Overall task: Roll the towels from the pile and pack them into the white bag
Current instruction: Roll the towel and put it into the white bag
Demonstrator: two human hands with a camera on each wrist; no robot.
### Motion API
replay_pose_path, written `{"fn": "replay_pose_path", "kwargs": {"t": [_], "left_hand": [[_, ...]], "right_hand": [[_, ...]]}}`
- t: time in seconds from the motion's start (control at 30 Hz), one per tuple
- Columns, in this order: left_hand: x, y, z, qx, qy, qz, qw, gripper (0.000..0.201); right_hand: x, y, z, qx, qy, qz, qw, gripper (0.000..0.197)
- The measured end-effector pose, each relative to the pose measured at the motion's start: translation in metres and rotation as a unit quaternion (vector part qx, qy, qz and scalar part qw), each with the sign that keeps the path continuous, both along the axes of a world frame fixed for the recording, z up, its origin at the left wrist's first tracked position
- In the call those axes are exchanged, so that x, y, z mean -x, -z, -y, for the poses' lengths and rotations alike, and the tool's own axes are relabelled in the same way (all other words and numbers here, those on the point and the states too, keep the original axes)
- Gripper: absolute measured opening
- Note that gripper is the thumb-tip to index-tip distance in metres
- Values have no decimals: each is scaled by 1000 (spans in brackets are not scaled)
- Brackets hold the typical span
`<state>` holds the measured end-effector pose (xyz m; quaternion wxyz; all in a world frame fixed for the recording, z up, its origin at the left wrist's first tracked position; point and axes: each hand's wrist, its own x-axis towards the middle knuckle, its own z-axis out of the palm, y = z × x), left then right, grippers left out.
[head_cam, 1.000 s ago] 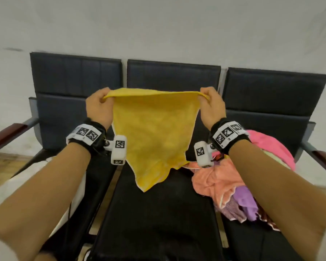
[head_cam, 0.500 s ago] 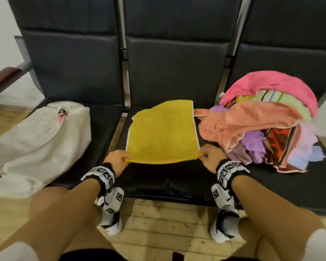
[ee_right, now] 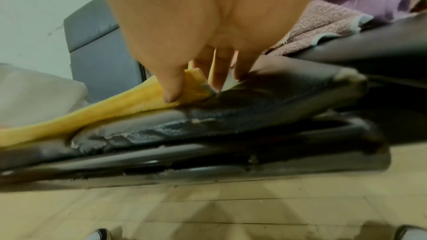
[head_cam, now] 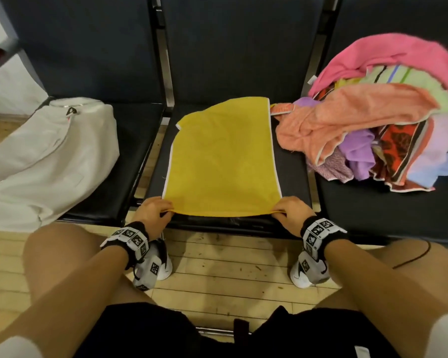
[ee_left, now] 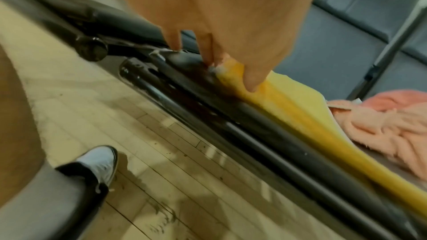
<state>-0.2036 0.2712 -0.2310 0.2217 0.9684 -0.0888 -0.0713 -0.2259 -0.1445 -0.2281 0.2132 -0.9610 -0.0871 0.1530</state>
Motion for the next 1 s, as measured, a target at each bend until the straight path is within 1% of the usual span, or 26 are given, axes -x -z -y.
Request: {"fn": "replay_pose_path", "kwargs": {"t": [0.07, 0.17, 0.23, 0.3, 0.4, 0.47, 0.53, 0.6, 0.67, 0.7, 0.73, 0.77, 0.83, 0.87, 0.93, 1.0], "left_hand": [[3, 1, -2, -13, -39, -2, 999, 17], [6, 2, -5, -30, -113, -48, 992, 32], [8, 3, -6, -38, -132, -60, 989, 38], [8, 2, -6, -32, -147, -56, 987, 36], [10, 0, -1, -13, -171, -47, 984, 23], [13, -2, 6, 1, -192, -36, 981, 16], [15, -6, 12, -4, -195, -2, 981, 22], [17, -10, 19, -12, -158, 60, 986, 25], [20, -13, 30, 0, -69, 124, 990, 17], [22, -12, 35, 10, -14, 128, 992, 15], [25, -10, 42, 17, 33, 109, 993, 15], [28, -8, 47, 13, 68, 76, 995, 18], [29, -2, 52, -17, 104, 39, 994, 33], [29, 0, 54, -27, 104, 36, 994, 37], [26, 3, 54, -34, 87, 46, 995, 33], [25, 6, 53, -41, 75, 54, 995, 32]], "right_hand": [[5, 3, 1, -19, 14, 21, 999, 17], [12, 2, -2, -83, 76, 27, 993, 16], [15, -3, -5, -85, 112, 13, 990, 24], [18, -3, -7, -72, 131, 2, 989, 26], [21, -1, -12, -65, 167, 6, 984, 24], [24, 4, -18, -62, 195, 19, 979, 27], [28, 7, -23, -49, 204, 63, 976, 34], [31, 7, -28, 2, 154, 151, 977, 33], [31, 9, -37, 23, 65, 217, 974, 28], [30, 12, -42, 25, 21, 231, 972, 31], [29, 13, -47, 30, -12, 214, 976, 35], [28, 14, -52, 35, -30, 176, 983, 38], [28, 14, -56, 48, -21, 88, 995, 40], [28, 13, -57, 48, -1, 68, 997, 38], [29, 9, -58, 37, 33, 75, 996, 32], [30, 8, -58, 36, 37, 102, 993, 31]]}}
